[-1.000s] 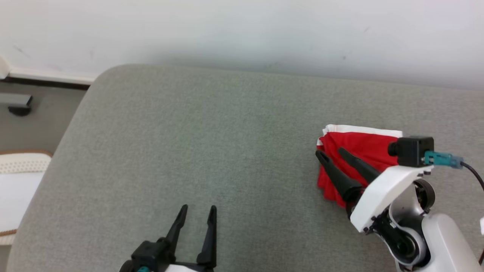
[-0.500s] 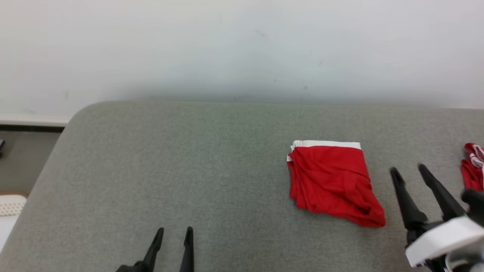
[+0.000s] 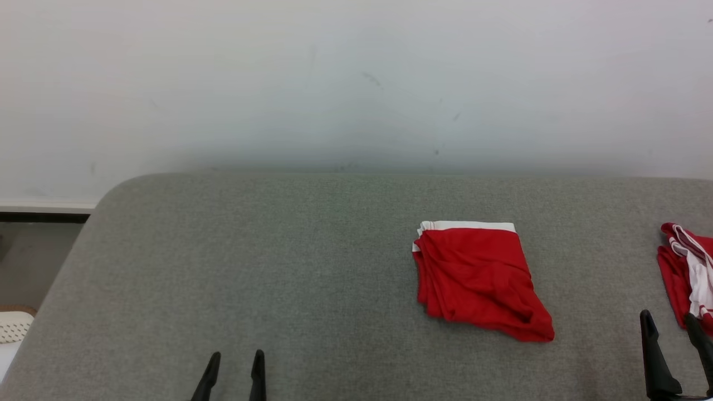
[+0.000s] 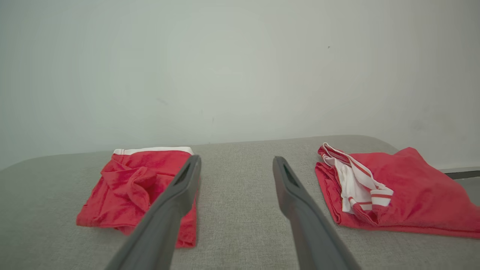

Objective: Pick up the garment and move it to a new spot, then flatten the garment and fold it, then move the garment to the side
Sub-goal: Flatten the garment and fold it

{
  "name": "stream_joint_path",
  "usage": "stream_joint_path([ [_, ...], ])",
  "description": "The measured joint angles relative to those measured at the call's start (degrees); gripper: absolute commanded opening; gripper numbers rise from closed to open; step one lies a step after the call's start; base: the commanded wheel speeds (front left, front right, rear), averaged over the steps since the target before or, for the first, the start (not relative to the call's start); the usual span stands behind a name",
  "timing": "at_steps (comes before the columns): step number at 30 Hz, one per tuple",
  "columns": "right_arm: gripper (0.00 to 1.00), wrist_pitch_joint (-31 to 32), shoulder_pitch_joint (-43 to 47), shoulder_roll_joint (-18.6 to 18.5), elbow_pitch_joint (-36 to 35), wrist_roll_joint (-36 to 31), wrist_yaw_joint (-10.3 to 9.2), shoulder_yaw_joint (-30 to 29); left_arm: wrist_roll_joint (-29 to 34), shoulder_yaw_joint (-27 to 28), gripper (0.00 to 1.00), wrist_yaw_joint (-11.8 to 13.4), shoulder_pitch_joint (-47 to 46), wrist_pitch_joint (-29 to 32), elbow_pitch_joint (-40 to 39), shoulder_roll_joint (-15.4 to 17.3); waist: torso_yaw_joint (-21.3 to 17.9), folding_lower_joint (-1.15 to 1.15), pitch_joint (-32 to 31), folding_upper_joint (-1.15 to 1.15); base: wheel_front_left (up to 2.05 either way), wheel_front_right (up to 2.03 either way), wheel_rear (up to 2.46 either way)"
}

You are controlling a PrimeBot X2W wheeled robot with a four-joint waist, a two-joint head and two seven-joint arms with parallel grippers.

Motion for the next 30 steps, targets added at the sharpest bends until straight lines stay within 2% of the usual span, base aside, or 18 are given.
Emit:
stream_joint_path([
  [9, 1.00, -2.46, -4.26, -2.38, 4.56, -2.18, 0.00, 2.09, 0.00, -0.40, 1.00, -0.16, -0.27, 0.00, -0.29, 0.01, 1.23, 0.00, 0.90, 0.00, 0.00, 0.00, 0.00],
  [10, 0.57, -2.07, -5.28, -2.93, 4.85, -2.20, 0.00, 2.56, -0.01, -0.56, 1.00, -0.16, -0.35, 0.00, -0.33, 0.01, 1.44, 0.00, 1.16, 0.00, 0.00, 0.00, 0.00],
  [11, 0.22, -1.45, -6.33, -3.34, 5.31, -2.04, 0.00, 3.05, -0.01, -0.71, 1.00, -0.15, -0.50, 0.00, -0.35, 0.01, 1.66, 0.00, 1.44, 0.00, 0.00, 0.00, 0.00],
  [12, 0.00, -0.63, -7.38, -3.80, 5.60, -1.89, 0.00, 3.75, -0.01, -0.99, 1.00, -0.15, -0.76, 0.00, -0.45, 0.00, 1.87, 0.00, 1.84, 0.00, 0.00, 0.00, 0.00],
  [17, 0.00, 2.53, -14.28, -6.44, 9.04, -1.53, 0.01, 7.90, -0.43, -2.49, 1.00, 0.26, -3.57, 0.00, -0.92, 0.00, 3.24, 0.01, 5.16, 0.00, 0.00, 0.00, 0.00],
  [23, 0.00, 5.75, -20.39, -7.28, 16.31, 0.15, 0.01, 14.19, -1.48, -4.28, 1.00, 0.90, -6.10, 0.00, -0.69, 0.00, 6.15, 0.01, 8.90, 0.00, 0.00, 0.00, 0.00],
  [30, 0.00, 6.84, -22.48, -8.22, 21.97, 2.26, 0.01, 19.05, -2.82, -5.17, 1.00, 2.12, -7.26, 0.00, -0.68, 0.01, 10.06, 0.01, 11.60, 0.00, 0.00, 0.00, 0.00],
])
